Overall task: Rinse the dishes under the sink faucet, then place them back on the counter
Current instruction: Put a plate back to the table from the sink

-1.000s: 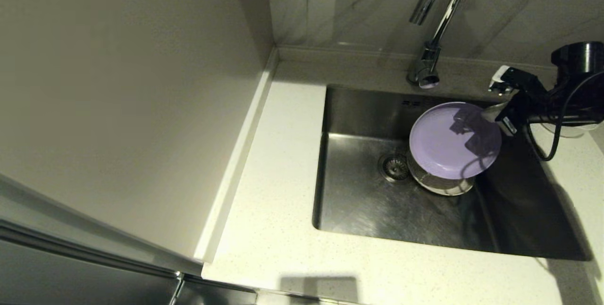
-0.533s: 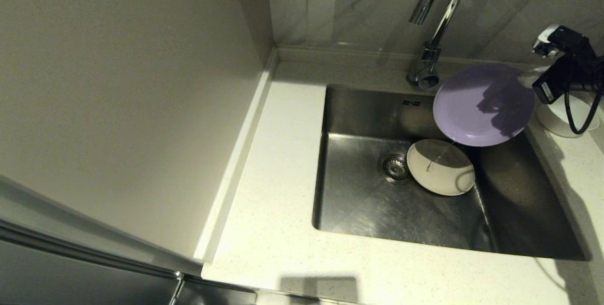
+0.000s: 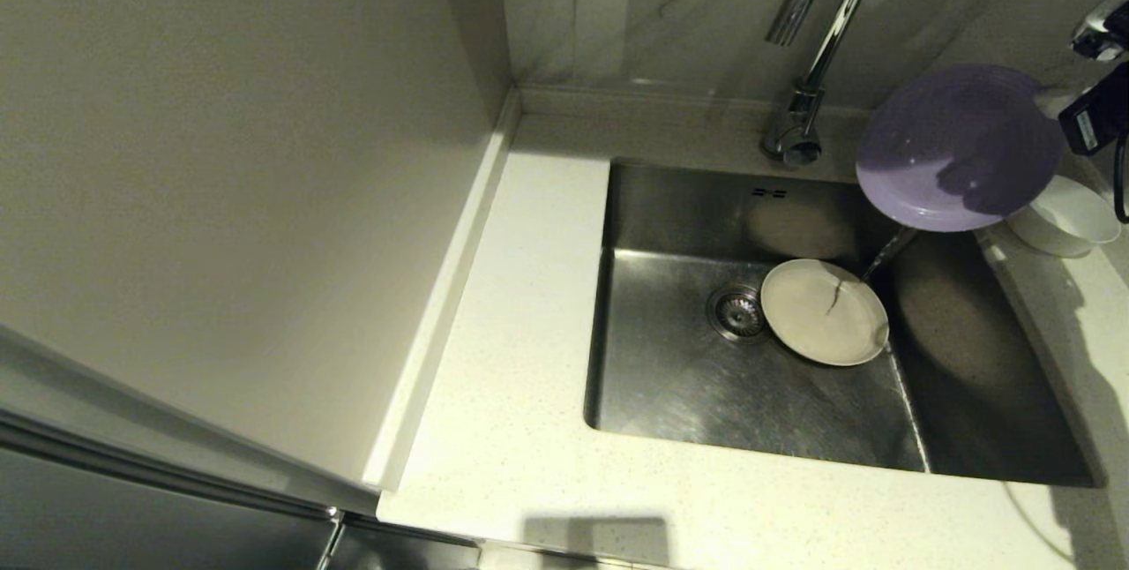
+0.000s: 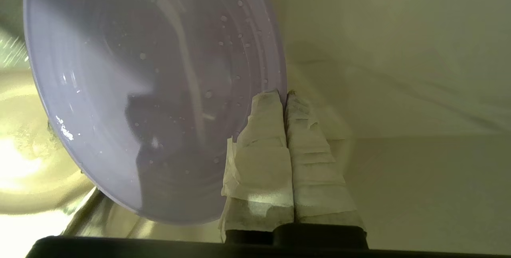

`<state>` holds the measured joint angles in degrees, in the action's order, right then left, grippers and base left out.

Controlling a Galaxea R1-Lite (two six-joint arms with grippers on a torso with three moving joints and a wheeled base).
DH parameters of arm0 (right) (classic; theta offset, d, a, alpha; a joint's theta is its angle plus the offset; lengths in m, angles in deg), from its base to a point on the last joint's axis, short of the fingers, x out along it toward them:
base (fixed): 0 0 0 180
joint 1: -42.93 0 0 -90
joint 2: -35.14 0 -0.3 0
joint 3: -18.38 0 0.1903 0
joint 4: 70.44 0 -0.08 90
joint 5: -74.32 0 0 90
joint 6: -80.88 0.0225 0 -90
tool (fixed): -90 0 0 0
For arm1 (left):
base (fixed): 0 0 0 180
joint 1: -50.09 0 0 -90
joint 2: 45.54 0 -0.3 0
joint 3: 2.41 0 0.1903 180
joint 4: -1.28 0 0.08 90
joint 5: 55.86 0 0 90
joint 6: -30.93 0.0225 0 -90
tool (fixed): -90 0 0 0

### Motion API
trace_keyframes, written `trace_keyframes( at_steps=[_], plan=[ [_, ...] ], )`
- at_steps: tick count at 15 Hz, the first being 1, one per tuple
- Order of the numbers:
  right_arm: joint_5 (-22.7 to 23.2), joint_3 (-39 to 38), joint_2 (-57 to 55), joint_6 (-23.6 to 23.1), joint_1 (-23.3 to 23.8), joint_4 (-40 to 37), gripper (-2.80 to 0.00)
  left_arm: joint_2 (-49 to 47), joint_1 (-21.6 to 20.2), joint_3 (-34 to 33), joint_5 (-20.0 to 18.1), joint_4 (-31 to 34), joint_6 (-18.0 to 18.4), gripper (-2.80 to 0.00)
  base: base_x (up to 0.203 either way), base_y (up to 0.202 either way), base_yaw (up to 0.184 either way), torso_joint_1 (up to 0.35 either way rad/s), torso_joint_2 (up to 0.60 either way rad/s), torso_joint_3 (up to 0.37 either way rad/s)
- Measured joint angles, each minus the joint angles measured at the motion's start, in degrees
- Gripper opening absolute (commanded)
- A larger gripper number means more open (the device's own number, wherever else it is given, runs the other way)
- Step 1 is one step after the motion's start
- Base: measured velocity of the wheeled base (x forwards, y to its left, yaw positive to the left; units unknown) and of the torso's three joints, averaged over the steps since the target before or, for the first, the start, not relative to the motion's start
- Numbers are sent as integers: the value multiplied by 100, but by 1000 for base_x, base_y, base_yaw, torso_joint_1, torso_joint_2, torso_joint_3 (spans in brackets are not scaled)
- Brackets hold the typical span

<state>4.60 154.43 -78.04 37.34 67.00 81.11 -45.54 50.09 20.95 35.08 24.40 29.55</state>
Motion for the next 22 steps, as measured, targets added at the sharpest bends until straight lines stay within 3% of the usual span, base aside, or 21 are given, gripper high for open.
trace_keyframes(
  at_steps=[5, 12, 17, 22],
  plan=[
    [299, -152, 416, 226, 344, 128, -280, 0, 0, 0, 0, 0, 1, -280, 0, 0, 0, 0, 0, 0],
    [330, -606, 1241, 1290, 462, 218, -280, 0, 0, 0, -1, 0, 0, -280, 0, 0, 0, 0, 0, 0],
    [195, -870, 1716, 2323, 481, 1063, -280, 0, 0, 0, 0, 0, 0, -280, 0, 0, 0, 0, 0, 0],
    [49, -1216, 1985, 2918, 718, 1810, -280, 0, 0, 0, -1, 0, 0, -280, 0, 0, 0, 0, 0, 0]
  ],
)
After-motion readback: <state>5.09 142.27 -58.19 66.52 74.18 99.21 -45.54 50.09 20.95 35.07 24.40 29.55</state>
